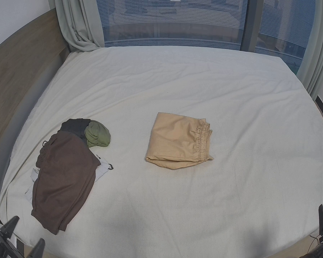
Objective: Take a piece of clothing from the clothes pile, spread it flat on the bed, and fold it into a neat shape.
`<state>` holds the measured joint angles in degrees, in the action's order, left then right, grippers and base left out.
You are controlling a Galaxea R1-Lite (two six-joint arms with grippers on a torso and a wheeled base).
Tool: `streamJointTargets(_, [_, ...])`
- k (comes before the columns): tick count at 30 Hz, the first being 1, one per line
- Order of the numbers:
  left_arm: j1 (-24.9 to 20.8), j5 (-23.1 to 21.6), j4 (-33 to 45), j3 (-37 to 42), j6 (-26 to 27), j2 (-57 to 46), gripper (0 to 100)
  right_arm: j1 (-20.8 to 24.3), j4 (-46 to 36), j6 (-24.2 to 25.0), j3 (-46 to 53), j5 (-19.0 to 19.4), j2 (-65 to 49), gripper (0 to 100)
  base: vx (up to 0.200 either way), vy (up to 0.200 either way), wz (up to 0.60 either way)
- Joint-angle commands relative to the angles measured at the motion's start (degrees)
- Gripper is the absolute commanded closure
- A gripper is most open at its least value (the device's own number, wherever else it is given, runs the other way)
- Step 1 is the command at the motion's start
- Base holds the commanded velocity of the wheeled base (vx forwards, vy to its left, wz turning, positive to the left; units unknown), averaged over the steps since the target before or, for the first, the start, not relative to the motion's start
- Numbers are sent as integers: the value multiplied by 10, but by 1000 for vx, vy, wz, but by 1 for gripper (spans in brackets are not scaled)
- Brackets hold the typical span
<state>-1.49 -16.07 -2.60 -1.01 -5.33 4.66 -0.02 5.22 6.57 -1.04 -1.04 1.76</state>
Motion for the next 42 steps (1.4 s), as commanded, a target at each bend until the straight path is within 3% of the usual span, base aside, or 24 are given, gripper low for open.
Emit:
streamJointTargets(1, [18, 79, -7, 9, 44, -47, 0, -7, -7, -2, 10, 26, -13, 0, 0, 0, 0])
streamJointTargets(6, [17, 87, -7, 9, 52, -47, 0, -7, -7, -12, 10, 17, -13, 0, 0, 0, 0])
streamJointTargets(7, [16, 86, -7, 9, 44, -47, 0, -7, -8, -29, 10, -13, -13, 0, 0, 0, 0])
streamJointTargets(9, [16, 87, -7, 9, 38, -47, 0, -4, -9, -51, 10, -24, -14, 0, 0, 0, 0])
streamJointTargets(11, [17, 87, -7, 9, 34, -47, 0, -6, -9, -103, 10, -20, -13, 0, 0, 0, 0])
streamJointTargets(17, [16, 97, -7, 9, 44, -47, 0, -6, -9, -125, 10, -16, -13, 0, 0, 0, 0])
streamJointTargets(25, [15, 95, -7, 9, 52, -47, 0, -2, -25, -57, 10, 0, -11, 0, 0, 0, 0])
streamJointTargets(27, [12, 92, -4, 7, 39, -42, 0, 0, -89, -60, 0, 10, -12, 0, 0, 0, 0])
streamJointTargets(30, [10, 79, -4, 7, 27, -41, 0, -3, -86, -67, -3, 9, -11, 0, 0, 0, 0])
streamJointTargets(33, [16, 117, -7, 10, 40, -47, 0, -3, -64, -65, 4, 4, -11, 0, 0, 0, 0])
streamJointTargets(34, [16, 172, 22, 10, 67, -47, 0, -4, -50, -64, 10, 4, -12, 0, 0, 0, 0])
streamJointTargets(42, [13, 162, 23, 10, 53, -47, 0, -2, -50, -65, 10, 4, -12, 0, 0, 0, 0])
